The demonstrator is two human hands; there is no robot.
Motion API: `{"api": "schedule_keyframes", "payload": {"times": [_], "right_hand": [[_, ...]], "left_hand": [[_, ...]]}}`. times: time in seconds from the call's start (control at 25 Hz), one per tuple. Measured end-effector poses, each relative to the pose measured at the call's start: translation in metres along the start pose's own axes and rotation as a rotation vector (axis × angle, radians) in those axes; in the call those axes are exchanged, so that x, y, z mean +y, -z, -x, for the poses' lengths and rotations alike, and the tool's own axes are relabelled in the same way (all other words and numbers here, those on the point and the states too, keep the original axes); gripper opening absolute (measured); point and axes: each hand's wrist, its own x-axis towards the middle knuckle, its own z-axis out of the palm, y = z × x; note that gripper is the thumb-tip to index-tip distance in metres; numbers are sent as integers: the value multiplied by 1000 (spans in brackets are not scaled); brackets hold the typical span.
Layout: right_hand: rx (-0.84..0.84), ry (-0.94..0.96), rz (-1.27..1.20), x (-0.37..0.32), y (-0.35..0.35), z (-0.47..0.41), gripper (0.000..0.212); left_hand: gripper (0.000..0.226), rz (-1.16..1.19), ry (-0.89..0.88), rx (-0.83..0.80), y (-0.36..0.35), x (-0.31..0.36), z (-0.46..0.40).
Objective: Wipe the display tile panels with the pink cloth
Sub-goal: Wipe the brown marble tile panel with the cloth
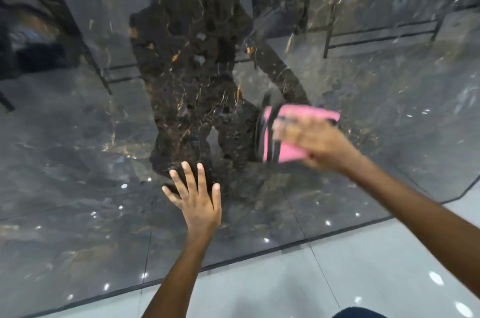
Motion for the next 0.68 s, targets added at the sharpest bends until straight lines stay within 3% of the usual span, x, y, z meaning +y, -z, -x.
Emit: {"api": "schedule_keyframes", "payload": {"times": [0.08, 0.16, 0.24, 0.36, 0.44, 0.56, 0.64, 0.68], "right_hand": [[324, -310, 20, 22, 14, -28, 57], [454, -491, 84, -5, -14, -11, 59], [287, -546, 78, -65, -71, 57, 69], [-135, -478, 85, -136, -113, 157, 75], [-104, -411, 81, -135, -109, 152, 62], [187, -497, 1, -117, -97, 59, 45], [210, -447, 43, -128, -111, 34, 56], [110, -309, 101, -143, -130, 49, 70]], "left_hand": [[60, -23, -21, 71, -10, 1, 3], [62, -29, -54, 120, -18, -5, 7], [62, -47, -98, 122, -24, -18, 16], [59, -78, -172, 93, -31, -40, 40], [58, -98, -214, 90, -35, -48, 52], [57, -68, -182, 84, -40, -46, 52], [55, -47, -174, 90, -40, -44, 56], [54, -37, -164, 80, -39, -45, 57]]}}
